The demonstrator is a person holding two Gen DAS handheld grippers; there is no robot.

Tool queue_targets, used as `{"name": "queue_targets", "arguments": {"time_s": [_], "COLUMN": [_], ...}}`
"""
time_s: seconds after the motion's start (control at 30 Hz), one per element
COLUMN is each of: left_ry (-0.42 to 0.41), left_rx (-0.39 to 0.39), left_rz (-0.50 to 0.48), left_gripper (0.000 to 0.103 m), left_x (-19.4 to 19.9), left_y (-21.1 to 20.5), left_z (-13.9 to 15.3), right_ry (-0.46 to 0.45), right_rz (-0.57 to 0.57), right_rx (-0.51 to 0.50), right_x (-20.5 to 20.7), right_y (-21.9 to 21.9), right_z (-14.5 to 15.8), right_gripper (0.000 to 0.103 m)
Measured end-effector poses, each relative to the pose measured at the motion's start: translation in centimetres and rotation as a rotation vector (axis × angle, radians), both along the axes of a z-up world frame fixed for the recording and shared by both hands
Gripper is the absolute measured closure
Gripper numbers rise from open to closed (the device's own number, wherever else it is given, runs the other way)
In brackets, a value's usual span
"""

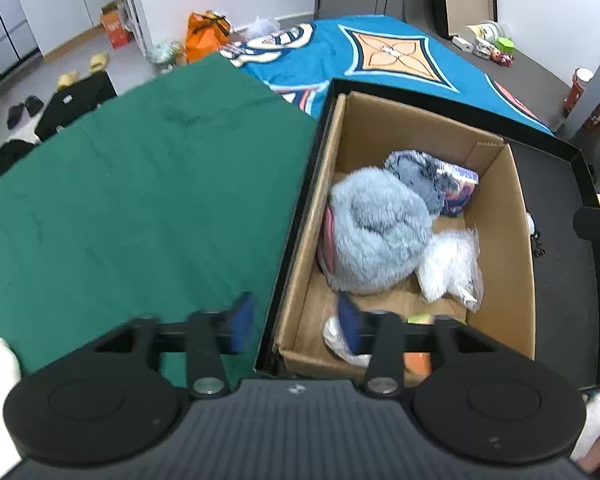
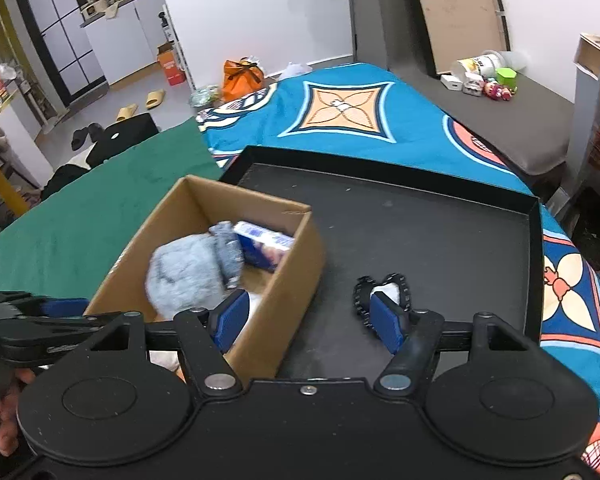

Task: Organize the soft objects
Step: 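Move the right gripper to the black-and-white plush on the tray, then close the right gripper on the black-and-white plush and lift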

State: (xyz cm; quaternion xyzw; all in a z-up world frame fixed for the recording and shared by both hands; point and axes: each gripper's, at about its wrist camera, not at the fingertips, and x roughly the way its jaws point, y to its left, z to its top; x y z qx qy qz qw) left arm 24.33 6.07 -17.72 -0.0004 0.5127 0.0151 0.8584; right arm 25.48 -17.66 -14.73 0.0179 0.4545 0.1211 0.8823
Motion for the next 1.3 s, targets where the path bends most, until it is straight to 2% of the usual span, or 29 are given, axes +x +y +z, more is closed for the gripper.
{"name": "queue_targets", "arguments": {"time_s": [0.03, 0.1, 0.2, 0.43, 0.77, 1.07, 1.3], "left_ry": [-0.012, -0.035, -0.049, -0.035, -0.008, 0.026, 0.034], "left_rx": [0.011, 0.030, 0.064, 0.120, 0.199, 0.256, 0.296], "left_rz": [0.001, -0.004, -0.026, -0.059, -0.033, -0.043, -0.048], "left_gripper": [0.037, 0.025, 0.020, 0.019, 0.019, 0.019, 0.013], "left_x": [0.0, 0.2, 0.5, 1.5, 3.3, 4.2, 4.4], "left_y": [-0.2, -0.8, -1.9, -4.1, -6.0, -7.7, -8.6], "left_z": [0.2, 0.6, 0.7, 0.5, -0.4, -1.3, -1.9], "right_ry": [-0.001, 0.000, 0.002, 0.018, 0.036, 0.019, 0.009], "right_rz": [-0.005, -0.017, -0.031, -0.057, -0.064, -0.033, 0.003], "right_rx": [0.001, 0.004, 0.039, 0.101, 0.119, 0.111, 0.075], "right_x": [0.3, 0.8, 1.2, 1.9, 3.1, 4.5, 4.9], "right_y": [-0.5, -1.2, -2.3, -4.6, -6.3, -6.7, -6.0], "right_z": [-0.2, -0.8, -2.0, -4.6, -8.3, -9.9, -10.8], "right_gripper": [0.037, 0.037, 0.037, 0.037, 0.037, 0.037, 0.039]}}
